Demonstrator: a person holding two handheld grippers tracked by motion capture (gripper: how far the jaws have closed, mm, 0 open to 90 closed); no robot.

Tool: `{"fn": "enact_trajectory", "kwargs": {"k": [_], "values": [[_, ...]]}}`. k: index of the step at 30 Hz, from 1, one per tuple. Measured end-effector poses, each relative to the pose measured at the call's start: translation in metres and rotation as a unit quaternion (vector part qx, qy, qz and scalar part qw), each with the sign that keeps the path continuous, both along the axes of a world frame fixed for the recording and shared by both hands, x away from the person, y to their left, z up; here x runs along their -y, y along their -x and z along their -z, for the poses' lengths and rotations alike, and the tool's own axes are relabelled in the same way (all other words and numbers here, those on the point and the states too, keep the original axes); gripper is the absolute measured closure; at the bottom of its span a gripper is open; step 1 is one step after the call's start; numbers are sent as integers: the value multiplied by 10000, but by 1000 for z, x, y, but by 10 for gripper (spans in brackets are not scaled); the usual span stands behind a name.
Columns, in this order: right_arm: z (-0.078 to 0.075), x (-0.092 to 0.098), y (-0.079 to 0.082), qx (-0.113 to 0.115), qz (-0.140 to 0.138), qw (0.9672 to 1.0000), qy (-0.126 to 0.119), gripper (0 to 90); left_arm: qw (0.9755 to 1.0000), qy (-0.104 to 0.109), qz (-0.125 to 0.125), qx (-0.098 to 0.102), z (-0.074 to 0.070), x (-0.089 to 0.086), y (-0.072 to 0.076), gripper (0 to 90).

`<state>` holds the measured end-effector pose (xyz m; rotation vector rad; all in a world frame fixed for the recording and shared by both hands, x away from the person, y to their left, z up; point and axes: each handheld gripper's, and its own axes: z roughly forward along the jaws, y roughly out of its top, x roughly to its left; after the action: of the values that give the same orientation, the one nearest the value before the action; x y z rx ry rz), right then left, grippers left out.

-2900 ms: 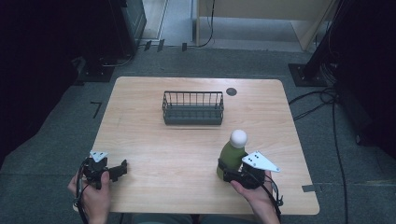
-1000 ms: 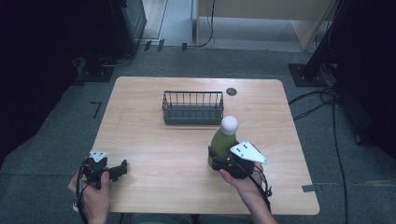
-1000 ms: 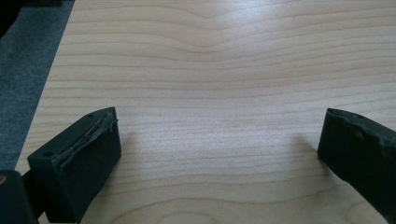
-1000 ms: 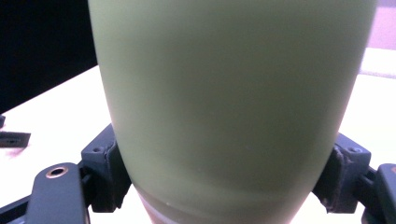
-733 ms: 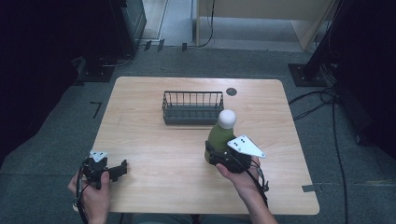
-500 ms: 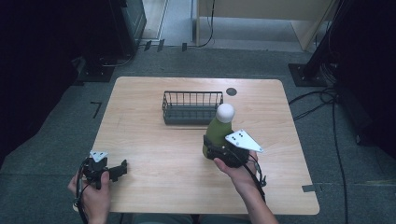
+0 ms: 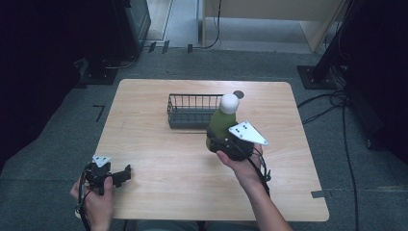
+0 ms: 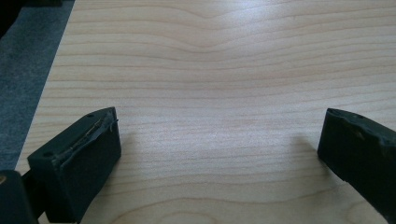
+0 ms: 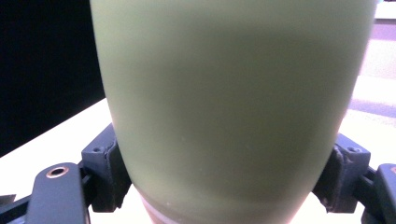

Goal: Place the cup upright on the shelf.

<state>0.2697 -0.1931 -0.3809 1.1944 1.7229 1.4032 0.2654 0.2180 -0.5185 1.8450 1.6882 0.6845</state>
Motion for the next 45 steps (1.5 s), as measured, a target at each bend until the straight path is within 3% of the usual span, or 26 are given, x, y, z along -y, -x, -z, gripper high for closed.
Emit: {"fn": "enact_trajectory", "kwargs": {"k": [27, 36, 45], "values": [[-30, -4, -51, 253, 352, 9991, -32, 203, 10000, 1, -1, 3, 0, 0, 0, 0], [-40, -7, -79, 311, 494, 9983, -6, 203, 10000, 3, -3, 6, 0, 0, 0, 0], [-38, -10, -106, 336, 677, 9971, 65, 203, 10000, 3, -1, 4, 0, 0, 0, 0]]}}
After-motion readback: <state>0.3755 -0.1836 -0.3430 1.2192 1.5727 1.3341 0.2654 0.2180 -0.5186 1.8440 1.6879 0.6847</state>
